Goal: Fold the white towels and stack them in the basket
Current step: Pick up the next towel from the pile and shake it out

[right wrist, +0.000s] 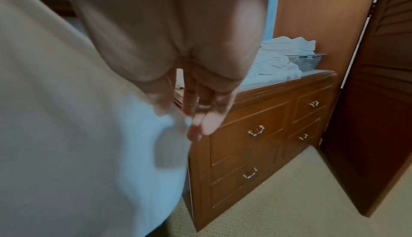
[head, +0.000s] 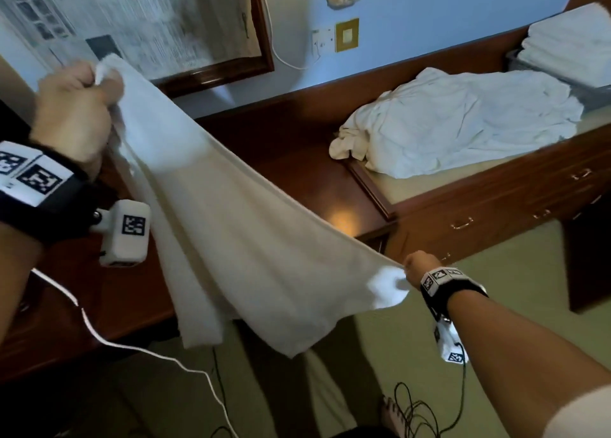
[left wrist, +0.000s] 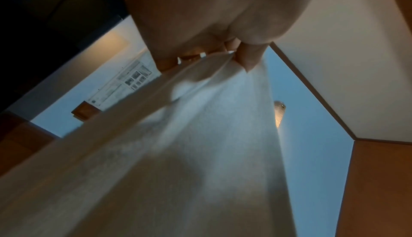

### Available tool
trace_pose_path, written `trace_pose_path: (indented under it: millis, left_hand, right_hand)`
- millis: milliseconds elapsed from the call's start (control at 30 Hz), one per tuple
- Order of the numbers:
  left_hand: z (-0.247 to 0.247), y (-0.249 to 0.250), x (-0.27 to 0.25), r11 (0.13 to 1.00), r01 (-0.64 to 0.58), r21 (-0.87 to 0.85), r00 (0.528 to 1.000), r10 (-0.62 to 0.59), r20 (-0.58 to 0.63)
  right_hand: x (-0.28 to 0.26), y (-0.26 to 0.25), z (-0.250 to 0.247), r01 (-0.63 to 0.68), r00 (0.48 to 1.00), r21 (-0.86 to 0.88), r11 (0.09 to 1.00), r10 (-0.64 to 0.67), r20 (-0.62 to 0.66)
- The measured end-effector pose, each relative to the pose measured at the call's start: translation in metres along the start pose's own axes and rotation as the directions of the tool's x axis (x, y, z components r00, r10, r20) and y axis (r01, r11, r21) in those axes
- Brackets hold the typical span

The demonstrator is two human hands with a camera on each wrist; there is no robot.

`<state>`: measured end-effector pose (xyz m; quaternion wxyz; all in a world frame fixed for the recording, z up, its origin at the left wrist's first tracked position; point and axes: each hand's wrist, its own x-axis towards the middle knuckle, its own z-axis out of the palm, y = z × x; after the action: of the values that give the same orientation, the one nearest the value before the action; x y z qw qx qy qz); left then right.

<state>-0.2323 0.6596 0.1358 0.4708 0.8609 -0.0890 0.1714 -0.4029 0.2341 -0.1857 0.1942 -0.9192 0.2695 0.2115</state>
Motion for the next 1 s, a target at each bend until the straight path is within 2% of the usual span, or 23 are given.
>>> trace_pose_path:
  millis: [67,100,133,167,233,300,367,500,567,633,733,867,1000]
  left_hand:
    - [0.022,0.008,-0.010,0.995,-0.001,-0.104,0.997,0.009,0.080]
    - [0.031,0.010,-0.011,0.990,-0.035,-0.140,0.991,0.052,0.122]
    - [0.039,0.016,-0.019,0.985,-0.076,-0.153,0.978,0.104,0.182]
    - [0.048,0.018,-0.023,0.983,-0.098,-0.153,0.967,0.131,0.220]
    - [0.062,0.028,-0.026,0.981,-0.146,-0.127,0.937,0.178,0.301]
    - [0.071,0.042,-0.034,0.974,-0.207,-0.093,0.902,0.227,0.367]
    - [0.074,0.048,-0.031,0.966,-0.251,-0.059,0.882,0.254,0.396]
    - [0.059,0.059,-0.026,0.961,-0.275,-0.023,0.906,0.267,0.328]
    - [0.054,0.059,-0.023,0.959,-0.278,-0.056,0.932,0.284,0.226]
    - [0.054,0.056,-0.021,0.957,-0.265,-0.116,0.960,0.274,0.065]
    - [0.062,0.044,-0.026,0.957,-0.205,-0.207,0.978,0.190,-0.087]
    - [0.084,0.033,-0.038,0.917,-0.126,-0.379,0.991,0.101,-0.086]
    - [0.102,0.037,-0.047,0.929,-0.080,-0.362,0.997,0.079,-0.019]
  right_hand:
    - [-0.005,-0.029,-0.013,0.115,0.993,-0.010,0.993,-0.115,-0.040]
    - [-0.010,-0.051,-0.026,0.228,0.969,0.016,0.974,-0.225,-0.098]
    - [-0.019,-0.076,-0.043,0.355,0.925,0.091,0.931,-0.335,-0.181]
    - [-0.030,-0.104,-0.061,0.484,0.864,0.205,0.851,-0.428,-0.265]
    - [-0.060,-0.161,-0.106,0.696,0.718,0.397,0.598,-0.579,-0.386]
    - [-0.089,-0.210,-0.152,0.789,0.578,0.502,0.355,-0.706,-0.410]
    - [-0.105,-0.240,-0.185,0.835,0.463,0.505,0.217,-0.773,-0.434]
    - [-0.116,-0.265,-0.219,0.923,0.372,0.291,0.252,-0.775,-0.511]
    - [-0.119,-0.278,-0.227,0.940,0.333,0.258,0.223,-0.757,-0.562]
    - [-0.124,-0.294,-0.237,0.955,0.295,0.213,0.205,-0.721,-0.627]
    - [-0.132,-0.316,-0.258,0.965,0.261,0.200,0.168,-0.650,-0.714]
    - [-0.142,-0.332,-0.292,0.975,0.219,0.152,0.160,-0.621,-0.753]
    - [-0.148,-0.334,-0.324,0.978,0.189,0.099,0.182,-0.595,-0.781]
